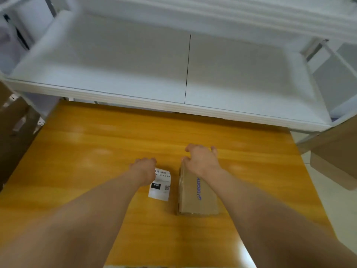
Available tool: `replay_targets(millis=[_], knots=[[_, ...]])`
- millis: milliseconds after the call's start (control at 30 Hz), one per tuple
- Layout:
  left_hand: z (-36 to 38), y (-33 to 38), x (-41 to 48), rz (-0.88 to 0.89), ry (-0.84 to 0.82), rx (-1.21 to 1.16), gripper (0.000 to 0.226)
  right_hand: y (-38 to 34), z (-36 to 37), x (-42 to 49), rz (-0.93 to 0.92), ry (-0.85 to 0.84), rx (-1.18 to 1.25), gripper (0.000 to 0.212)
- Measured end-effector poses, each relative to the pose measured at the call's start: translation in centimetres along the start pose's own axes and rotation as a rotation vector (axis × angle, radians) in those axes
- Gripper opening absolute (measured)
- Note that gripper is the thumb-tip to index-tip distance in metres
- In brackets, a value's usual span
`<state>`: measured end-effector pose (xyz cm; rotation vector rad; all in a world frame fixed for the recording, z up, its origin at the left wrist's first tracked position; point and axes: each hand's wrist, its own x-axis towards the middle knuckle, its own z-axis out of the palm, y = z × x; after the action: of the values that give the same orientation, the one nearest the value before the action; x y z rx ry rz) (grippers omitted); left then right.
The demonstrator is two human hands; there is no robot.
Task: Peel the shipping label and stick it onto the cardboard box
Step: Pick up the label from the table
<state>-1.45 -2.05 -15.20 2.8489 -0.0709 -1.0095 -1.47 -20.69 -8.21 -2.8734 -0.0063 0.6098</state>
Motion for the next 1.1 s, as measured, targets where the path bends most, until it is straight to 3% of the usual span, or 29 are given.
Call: replay_targets(millis=[200,367,500,667,867,933,1033,1100], knots=[[1.9,0.9,3.0,-0.053,0.053,0.019,0.054,0.2,1.4,1.6,-0.050,0.054,0.049,0.036],[2.7,0.4,4.6,-0.047,0.083,0.070,0.037,0.4,2.1,1.8,-0.076,0.080,0.055,0.035],[1.2,-0.6,4.4,0.009,0.102,-0.057,0.018,0.3,1.0,1.1,-0.083,0.085,0.080,0.037],[-4.2,-0.9,1.7,0.093,0.157,-0.337,0.013,-0.6,-1.5,-0.3,-0.015,-0.049,0.326,0.060],[-12.9,-0.6,-3.9,0.185,0.311,-0.545,0.003,-2.2,-5.3,-2.2,0.105,-0.082,0.628,0.087],[-15.7,-0.1,-5.8,0.225,0.325,-0.648,0.006,-2.5,-6.8,-2.7,0.142,-0.104,0.713,0.075],[-19.1,0.9,-8.3,0.266,0.382,-0.811,0.003,-2.9,-9.8,-4.0,0.162,-0.079,0.868,0.034],[-20.6,1.8,-9.9,0.269,0.414,-0.930,0.018,-3.2,-11.4,-4.9,0.189,-0.017,0.971,0.025]])
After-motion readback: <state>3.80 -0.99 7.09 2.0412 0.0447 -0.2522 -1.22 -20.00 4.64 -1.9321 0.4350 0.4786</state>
